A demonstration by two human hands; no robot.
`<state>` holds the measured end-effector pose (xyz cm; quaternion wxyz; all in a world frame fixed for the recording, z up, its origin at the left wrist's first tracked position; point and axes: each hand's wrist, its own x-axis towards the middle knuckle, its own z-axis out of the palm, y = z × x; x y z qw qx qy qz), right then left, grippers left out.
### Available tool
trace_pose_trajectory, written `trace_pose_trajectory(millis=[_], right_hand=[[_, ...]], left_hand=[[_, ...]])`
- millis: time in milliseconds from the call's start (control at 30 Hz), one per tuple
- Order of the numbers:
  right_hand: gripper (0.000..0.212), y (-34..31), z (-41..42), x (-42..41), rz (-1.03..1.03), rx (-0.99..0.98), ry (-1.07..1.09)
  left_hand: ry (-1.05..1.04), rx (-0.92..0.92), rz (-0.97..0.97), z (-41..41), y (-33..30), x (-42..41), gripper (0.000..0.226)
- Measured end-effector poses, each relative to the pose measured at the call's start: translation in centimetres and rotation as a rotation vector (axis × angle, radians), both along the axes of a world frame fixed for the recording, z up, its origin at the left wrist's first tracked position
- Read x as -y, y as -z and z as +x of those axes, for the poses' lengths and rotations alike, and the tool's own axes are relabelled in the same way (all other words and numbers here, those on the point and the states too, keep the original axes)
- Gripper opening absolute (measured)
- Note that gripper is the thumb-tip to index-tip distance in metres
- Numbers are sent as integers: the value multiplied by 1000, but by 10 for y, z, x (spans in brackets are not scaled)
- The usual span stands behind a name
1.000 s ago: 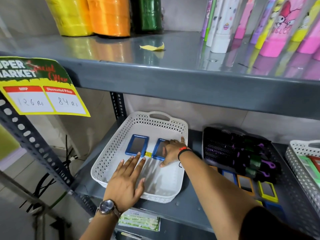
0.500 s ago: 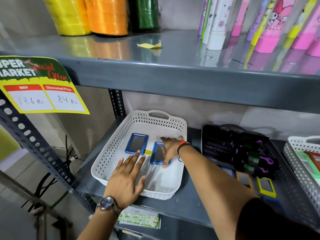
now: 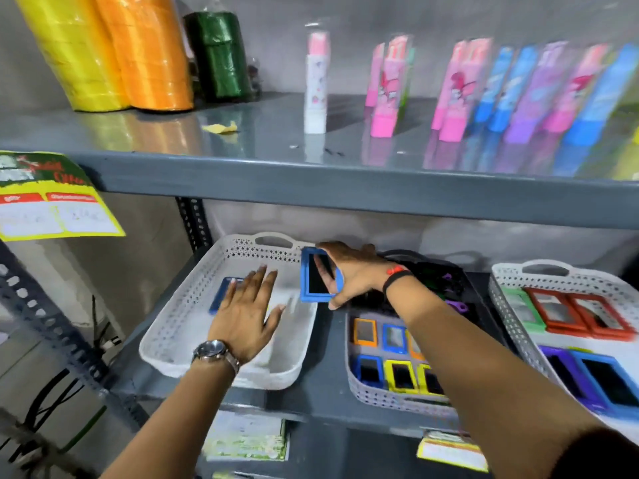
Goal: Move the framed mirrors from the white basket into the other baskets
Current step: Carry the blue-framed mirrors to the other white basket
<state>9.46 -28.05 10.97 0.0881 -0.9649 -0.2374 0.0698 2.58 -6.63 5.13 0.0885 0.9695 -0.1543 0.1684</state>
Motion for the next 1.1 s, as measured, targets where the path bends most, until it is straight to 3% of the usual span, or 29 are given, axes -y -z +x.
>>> trace_pose_trajectory(millis=[233,367,533,733,867,1000,1100], right_hand=[[102,-29,-83,172,-113,100,279],[76,-38,-139,284,-65,46,510],[98,-24,-193,385,-259,-79,763],[99,16,-195,449,-422,-221,693],[108,38,-179,454,-472,-284,587],[119,51,-166,453,-553,-344,518],[122,55,-160,451,-593,-381,527]], left_hand=[[291,56,-61,-8,-3,148,55],[471,19,-116,-34,8,239,50],[644,-61,-115,-70,16,340,60],[666,-222,-17,-87,25,413,84],[682,-194,-18,-89,45,430,97],[654,-241,65,-87,54,431,103],[625,-230,57,-85,55,430,92]])
